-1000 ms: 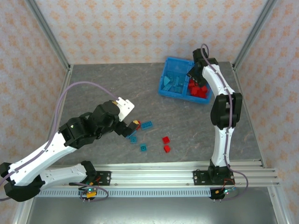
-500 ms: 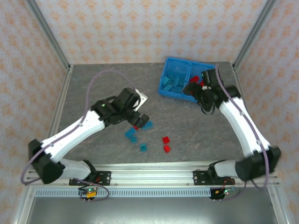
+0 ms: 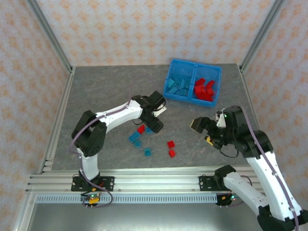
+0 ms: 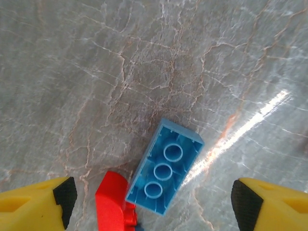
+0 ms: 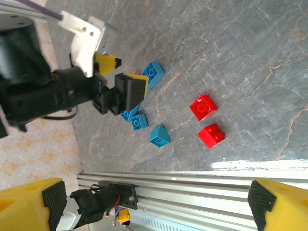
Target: Sort the legos into containers by color
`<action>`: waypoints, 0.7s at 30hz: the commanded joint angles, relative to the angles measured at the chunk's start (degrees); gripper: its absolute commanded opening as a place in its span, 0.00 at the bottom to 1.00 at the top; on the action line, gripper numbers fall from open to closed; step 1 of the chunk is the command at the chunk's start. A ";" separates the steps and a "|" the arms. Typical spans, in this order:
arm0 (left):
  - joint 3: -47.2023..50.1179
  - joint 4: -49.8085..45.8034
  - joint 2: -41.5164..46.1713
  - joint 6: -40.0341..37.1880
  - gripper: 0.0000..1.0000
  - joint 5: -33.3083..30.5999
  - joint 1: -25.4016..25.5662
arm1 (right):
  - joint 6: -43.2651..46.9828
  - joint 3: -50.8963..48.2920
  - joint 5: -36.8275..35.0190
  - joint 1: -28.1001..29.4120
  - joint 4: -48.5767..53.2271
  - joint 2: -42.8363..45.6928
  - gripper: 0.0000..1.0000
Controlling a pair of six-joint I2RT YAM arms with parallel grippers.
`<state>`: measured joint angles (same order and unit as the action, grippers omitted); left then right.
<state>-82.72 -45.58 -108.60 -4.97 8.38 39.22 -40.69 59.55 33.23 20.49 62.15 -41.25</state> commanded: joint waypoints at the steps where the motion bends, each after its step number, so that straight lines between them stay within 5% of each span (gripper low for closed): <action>1: -1.89 -0.38 -2.10 -2.18 0.81 0.87 -0.47 | -4.33 -1.61 -0.33 0.18 2.25 1.88 0.98; 8: -0.87 0.83 -5.50 -2.10 0.68 4.87 -0.46 | -1.41 0.03 -0.71 0.18 2.98 -2.82 0.98; 17: -1.01 0.93 -7.66 -1.71 0.33 4.56 -0.47 | -1.30 0.30 -1.39 0.23 2.32 -5.15 0.97; 21: -2.34 0.86 -5.33 -0.56 0.32 5.24 -0.46 | -1.39 0.22 -1.53 0.19 1.37 -5.63 0.97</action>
<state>-82.89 -44.99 -116.38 -6.31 12.99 39.20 -41.08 59.00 32.53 20.49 63.44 -46.74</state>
